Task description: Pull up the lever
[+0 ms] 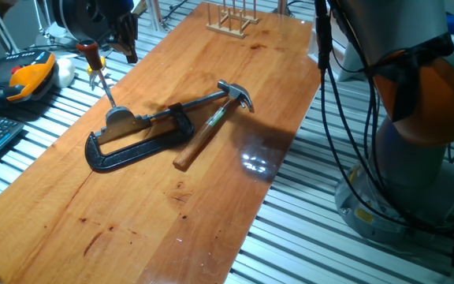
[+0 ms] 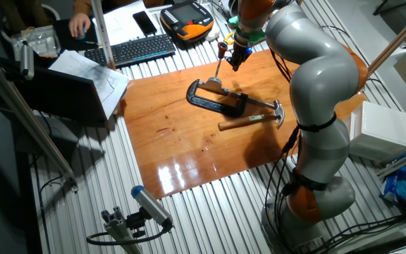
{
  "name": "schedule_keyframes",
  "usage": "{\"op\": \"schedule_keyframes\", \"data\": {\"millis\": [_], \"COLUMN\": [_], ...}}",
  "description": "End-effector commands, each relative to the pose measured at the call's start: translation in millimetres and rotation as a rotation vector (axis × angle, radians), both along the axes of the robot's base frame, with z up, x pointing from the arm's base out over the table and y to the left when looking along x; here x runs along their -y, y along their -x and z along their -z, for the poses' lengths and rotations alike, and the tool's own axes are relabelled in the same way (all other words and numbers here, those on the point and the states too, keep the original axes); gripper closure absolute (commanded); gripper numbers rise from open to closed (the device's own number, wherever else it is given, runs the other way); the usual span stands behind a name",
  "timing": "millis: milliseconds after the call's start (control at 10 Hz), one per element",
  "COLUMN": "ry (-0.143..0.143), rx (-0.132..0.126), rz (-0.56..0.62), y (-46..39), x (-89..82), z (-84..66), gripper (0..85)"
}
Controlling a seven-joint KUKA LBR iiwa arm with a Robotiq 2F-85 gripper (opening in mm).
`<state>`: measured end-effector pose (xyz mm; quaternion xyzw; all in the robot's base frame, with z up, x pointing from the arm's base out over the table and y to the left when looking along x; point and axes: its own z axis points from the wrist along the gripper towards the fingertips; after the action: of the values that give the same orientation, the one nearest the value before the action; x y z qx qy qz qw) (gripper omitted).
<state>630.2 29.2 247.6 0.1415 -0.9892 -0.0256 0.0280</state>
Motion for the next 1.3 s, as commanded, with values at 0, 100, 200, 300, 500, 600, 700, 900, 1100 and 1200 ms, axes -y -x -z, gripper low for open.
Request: {"op": "schedule_keyframes", "data": {"millis": [0,100,200,300,500,600,700,900,1100,1200], "ry": [0.0,0.0,0.0,-0.004,0.007,0.004,0.004,0.01,0.012,0.014], "rx": [-0.001,-0.001,-0.003,-0.005,0.0,-0.01,-0.01,-0.008,-0.008,-0.008], "rz": [0.0,0.0,0.001,0.004,0.011,0.012,0.013,0.018,0.021,0.02], "y": [0.1,0.0,0.0,0.1,-1.1,-1.1,-1.2,-2.1,-2.9,-2.7], "x": [0.0,0.0,0.0,0.2,-0.2,-0.6,-0.9,-5.0,-6.5,-5.0], "z": [0.1,0.1,0.1,-0.1,0.0,0.0,-1.0,-4.4,-8.6,-9.4], "gripper": [85.0,85.0,85.0,85.0,85.0,85.0,85.0,85.0,85.0,85.0]}}
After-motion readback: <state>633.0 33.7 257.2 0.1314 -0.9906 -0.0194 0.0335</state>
